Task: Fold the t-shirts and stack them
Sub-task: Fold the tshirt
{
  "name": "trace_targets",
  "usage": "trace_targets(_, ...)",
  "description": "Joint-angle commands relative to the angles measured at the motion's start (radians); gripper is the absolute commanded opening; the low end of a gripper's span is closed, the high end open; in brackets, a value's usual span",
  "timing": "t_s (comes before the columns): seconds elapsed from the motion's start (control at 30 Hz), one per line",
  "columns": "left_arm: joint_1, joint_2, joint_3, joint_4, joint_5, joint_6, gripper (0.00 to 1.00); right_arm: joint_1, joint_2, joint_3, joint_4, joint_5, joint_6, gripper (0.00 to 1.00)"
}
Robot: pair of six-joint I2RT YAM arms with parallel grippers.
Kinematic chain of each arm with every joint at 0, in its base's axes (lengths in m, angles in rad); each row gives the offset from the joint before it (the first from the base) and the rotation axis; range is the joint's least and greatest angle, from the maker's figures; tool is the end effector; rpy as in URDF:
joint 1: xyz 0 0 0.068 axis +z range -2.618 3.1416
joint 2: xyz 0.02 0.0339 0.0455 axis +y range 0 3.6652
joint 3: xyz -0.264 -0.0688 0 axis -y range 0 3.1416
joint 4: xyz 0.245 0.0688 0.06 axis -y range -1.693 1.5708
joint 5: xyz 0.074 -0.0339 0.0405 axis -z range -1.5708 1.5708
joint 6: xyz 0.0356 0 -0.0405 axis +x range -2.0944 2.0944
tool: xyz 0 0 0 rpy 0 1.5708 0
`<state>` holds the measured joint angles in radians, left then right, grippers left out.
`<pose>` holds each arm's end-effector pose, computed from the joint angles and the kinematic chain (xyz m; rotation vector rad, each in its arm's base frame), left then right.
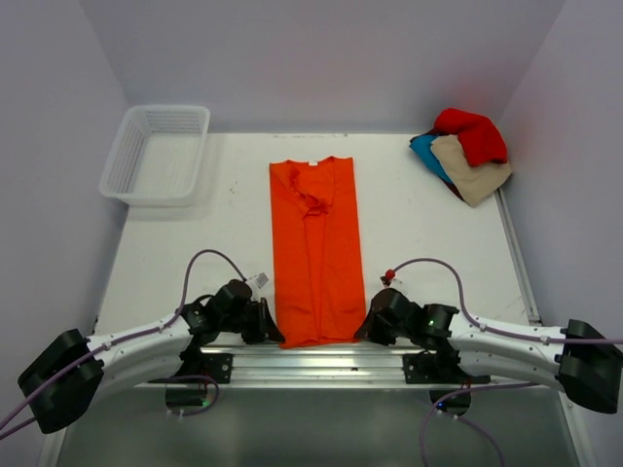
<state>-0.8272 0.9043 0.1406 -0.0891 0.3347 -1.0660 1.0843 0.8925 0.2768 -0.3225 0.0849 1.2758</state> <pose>0.0903 -0.1154 0.1138 -0.1555 2.7691 -1.1161 0.0745 0.1345 0.1383 0.2976 2.7033 0.7789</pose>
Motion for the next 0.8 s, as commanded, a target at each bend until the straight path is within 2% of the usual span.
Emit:
trace_targets(0.0,-0.006,0.033,-0.049,-0.093,-0.068,0.029,0.00,0.000,-0.001,-0.022,-0.070,0.029,0.000,0.00)
trace_targets(0.13,-0.006,0.012,-0.030,-0.130,-0.068,0.038,0.00,0.000,-0.033,-0.004,-0.105,0.041,-0.012,0.00)
trace_targets(0.27,-0.007,-0.071,0.052,-0.205,-0.109,0.058,0.00,0.002,-0.049,0.024,-0.110,0.056,-0.050,0.00)
trace_targets(0.47,-0.006,-0.192,0.195,-0.264,-0.275,0.109,0.00,0.000,-0.024,0.111,-0.113,0.116,-0.142,0.00)
trace_targets(0.57,-0.006,-0.159,0.255,-0.244,-0.319,0.156,0.00,-0.003,0.028,0.186,-0.115,0.165,-0.206,0.00)
trace_targets(0.7,-0.007,-0.030,0.327,-0.230,-0.330,0.212,0.00,-0.020,0.108,0.288,-0.121,0.210,-0.285,0.00)
trace_targets(0.77,-0.006,-0.007,0.359,-0.235,-0.396,0.242,0.00,-0.030,0.138,0.338,-0.138,0.251,-0.324,0.00)
